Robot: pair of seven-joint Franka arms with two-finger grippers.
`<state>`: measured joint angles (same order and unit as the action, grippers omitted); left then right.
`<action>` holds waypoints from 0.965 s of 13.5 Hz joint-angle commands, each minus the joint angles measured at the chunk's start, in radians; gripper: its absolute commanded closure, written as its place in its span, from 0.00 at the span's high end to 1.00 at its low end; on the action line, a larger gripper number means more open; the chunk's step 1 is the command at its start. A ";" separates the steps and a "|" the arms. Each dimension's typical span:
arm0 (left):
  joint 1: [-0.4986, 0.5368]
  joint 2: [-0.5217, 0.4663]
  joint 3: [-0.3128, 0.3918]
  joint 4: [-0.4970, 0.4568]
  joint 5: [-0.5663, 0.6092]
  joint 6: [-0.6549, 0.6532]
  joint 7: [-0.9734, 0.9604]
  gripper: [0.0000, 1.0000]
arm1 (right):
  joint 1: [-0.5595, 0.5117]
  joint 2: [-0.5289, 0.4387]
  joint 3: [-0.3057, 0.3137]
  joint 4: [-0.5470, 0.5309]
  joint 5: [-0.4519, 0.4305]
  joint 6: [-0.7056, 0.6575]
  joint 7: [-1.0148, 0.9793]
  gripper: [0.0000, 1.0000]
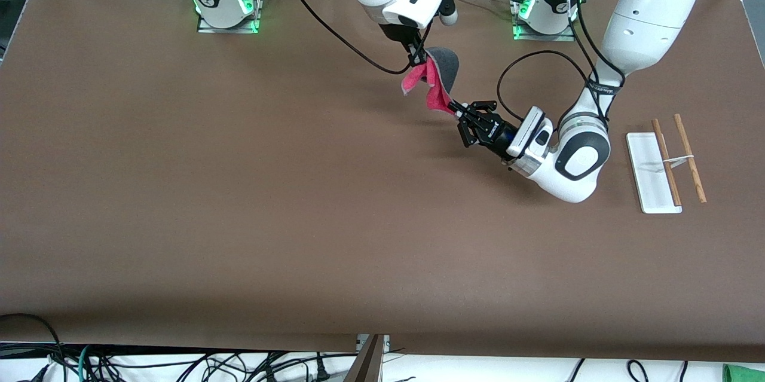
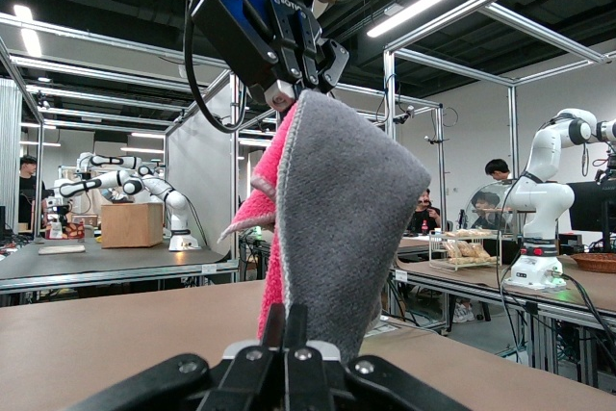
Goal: Pass towel and hang on rack
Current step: 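Open the right gripper while the left gripper pulls the towel away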
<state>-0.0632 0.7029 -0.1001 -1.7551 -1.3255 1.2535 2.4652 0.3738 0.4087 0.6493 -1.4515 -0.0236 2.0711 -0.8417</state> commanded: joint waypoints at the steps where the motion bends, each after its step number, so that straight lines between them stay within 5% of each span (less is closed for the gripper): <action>1: 0.005 -0.002 0.000 0.002 -0.011 -0.005 0.020 0.00 | -0.006 0.005 0.006 0.019 0.014 -0.009 0.027 1.00; 6: 0.040 -0.048 0.025 0.006 0.055 -0.005 -0.069 0.00 | -0.019 -0.005 0.007 0.020 0.016 -0.014 0.082 1.00; 10: 0.123 -0.086 0.055 0.136 0.231 -0.086 -0.289 0.00 | -0.096 -0.071 -0.002 0.022 0.071 -0.110 0.085 1.00; 13: 0.210 -0.088 0.068 0.328 0.418 -0.159 -0.347 0.00 | -0.189 -0.110 -0.084 0.022 0.083 -0.193 0.079 1.00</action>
<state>0.0980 0.6129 -0.0295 -1.5452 -1.0040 1.1598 2.1699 0.2406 0.3308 0.6093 -1.4234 0.0260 1.9265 -0.7589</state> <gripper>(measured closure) 0.982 0.000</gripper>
